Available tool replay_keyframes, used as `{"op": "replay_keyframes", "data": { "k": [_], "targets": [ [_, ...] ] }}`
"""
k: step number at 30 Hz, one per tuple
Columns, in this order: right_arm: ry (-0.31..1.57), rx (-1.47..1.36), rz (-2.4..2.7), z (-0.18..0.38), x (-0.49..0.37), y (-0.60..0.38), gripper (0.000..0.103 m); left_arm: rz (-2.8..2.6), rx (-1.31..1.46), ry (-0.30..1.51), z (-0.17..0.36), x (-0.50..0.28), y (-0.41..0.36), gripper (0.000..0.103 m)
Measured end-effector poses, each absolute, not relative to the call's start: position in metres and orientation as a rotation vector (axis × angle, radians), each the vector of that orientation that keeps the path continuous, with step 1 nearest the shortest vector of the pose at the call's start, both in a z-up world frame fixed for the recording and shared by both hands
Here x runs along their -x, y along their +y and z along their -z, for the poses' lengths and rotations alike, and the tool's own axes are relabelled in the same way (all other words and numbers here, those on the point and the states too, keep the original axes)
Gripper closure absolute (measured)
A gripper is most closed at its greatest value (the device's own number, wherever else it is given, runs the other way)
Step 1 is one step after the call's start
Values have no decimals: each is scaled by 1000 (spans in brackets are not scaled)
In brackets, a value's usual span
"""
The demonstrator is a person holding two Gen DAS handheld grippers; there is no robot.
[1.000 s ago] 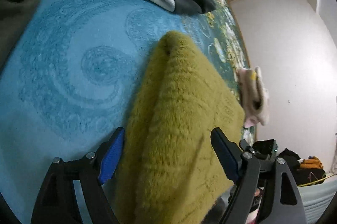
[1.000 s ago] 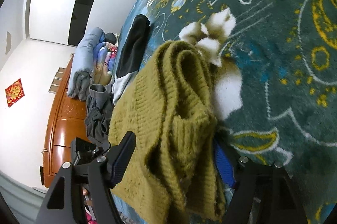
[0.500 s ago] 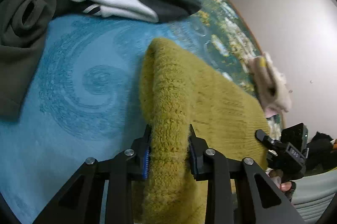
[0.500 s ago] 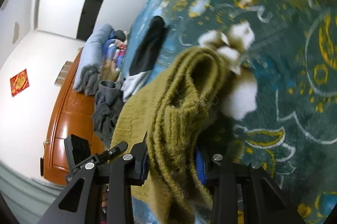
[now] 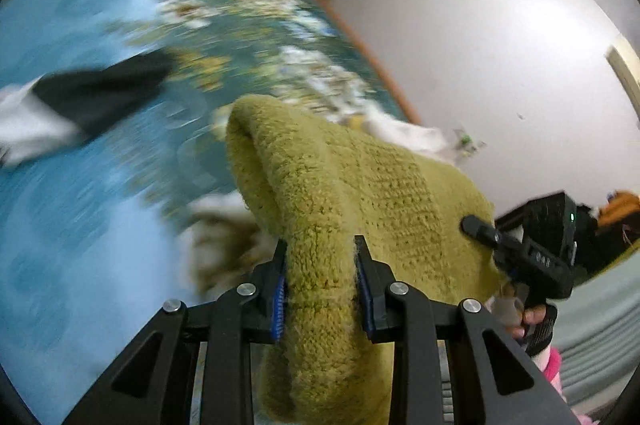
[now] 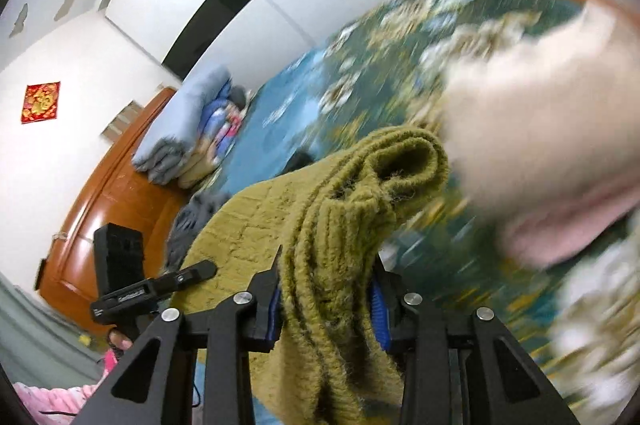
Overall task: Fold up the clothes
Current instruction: 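Lift the folded sweater with both grippers and carry it onto the pink-white stack, then open both grippers to release the sweater on top of the stack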
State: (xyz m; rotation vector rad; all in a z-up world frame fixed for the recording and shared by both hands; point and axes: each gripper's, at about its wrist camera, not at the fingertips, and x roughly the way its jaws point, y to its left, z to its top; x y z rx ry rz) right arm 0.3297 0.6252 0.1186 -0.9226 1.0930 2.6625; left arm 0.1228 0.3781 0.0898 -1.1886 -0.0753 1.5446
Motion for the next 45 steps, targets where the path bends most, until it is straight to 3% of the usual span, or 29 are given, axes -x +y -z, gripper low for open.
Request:
{"op": "replay_keyframes", "data": {
  "k": [8,17,21,26,31,34,38,45],
  "targets": [
    [940,972,-2550,-165,-343,753,66,-1438,1133,1,-116,-145,534,73],
    [792,1024,-2460,-168,-334,856,66,-1467,1047,24,-106,-170,638,73],
    [798,1000,-2435,-151,-344,888,66,-1461,1065,10,-81,-181,657,73],
    [945,975,-2329,-100,-362,916,66,-1465,1122,34,-49,-180,662,72],
    [1129,855,-2331,-84,-378,927,59,-1470,1126,51,-54,-180,661,70],
    [1144,811,-2316,-93,-387,926,55,-1493,1122,59,-67,-179,655,68],
    [1090,747,-2271,-114,-405,923,53,-1576,1065,70,-93,-176,635,67],
    [684,846,-2378,-160,-386,857,53,-1607,840,225,-125,-221,633,67]
  ]
}}
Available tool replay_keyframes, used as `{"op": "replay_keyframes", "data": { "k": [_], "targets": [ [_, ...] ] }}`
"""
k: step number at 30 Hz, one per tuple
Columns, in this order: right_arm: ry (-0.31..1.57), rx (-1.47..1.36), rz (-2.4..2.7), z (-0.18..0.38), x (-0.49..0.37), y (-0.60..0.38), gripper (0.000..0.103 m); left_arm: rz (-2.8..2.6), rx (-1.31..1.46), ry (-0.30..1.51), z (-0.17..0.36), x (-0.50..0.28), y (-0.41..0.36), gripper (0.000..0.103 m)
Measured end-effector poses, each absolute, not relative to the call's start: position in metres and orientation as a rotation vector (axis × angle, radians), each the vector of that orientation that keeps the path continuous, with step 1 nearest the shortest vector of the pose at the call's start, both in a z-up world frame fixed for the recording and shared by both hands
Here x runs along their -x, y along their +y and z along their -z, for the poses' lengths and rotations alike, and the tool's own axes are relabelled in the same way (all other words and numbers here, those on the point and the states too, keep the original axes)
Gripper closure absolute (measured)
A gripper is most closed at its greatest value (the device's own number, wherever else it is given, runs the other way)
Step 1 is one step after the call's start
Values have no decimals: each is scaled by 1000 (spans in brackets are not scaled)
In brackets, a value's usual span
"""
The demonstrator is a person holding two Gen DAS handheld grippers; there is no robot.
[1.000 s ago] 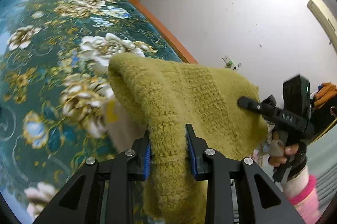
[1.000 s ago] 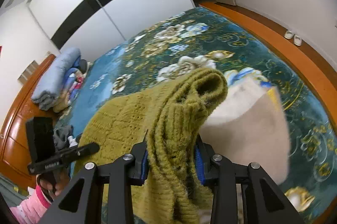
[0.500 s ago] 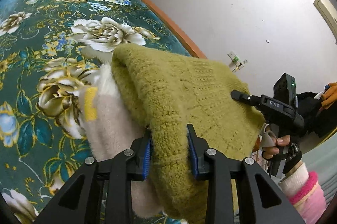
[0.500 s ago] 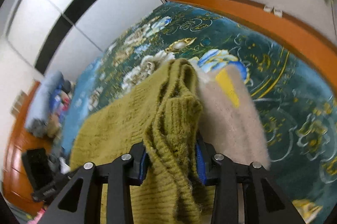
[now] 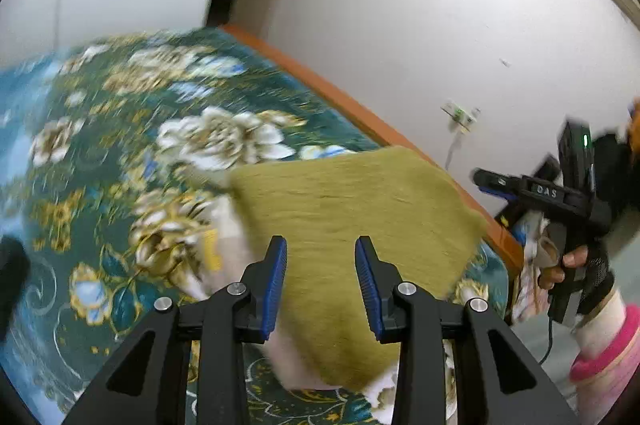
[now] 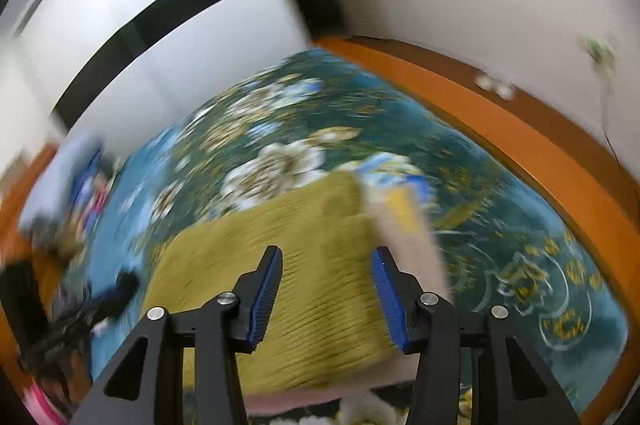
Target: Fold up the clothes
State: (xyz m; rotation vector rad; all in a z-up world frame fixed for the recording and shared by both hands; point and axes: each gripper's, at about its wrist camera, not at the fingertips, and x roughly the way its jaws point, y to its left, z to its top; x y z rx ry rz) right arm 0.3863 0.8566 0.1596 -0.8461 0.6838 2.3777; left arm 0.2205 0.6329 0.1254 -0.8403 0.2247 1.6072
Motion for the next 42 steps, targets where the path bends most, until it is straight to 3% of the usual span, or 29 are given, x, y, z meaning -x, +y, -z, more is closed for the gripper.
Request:
{"op": "replay_keyframes", "data": {
  "k": [5,15,23,32,42],
  "targets": [
    [468,1038,-2511,-141,-362,809,53,-1565,787,359,-105,-254,640,67],
    [644,997,-2366,-86,-380,850,52,-1548,887,358,-59,-246,658,67],
    [647,972,-2296,-82,-372,848,52,-1589,921,341,-57,-246,660,67],
    [674,834,-2406,-114,-394,780,50,-1641,896,300,-79,-252,611,65],
    [646,950,-2417,-87,-384,716,46,-1662,978,251,-62,-251,578,59]
  ]
}}
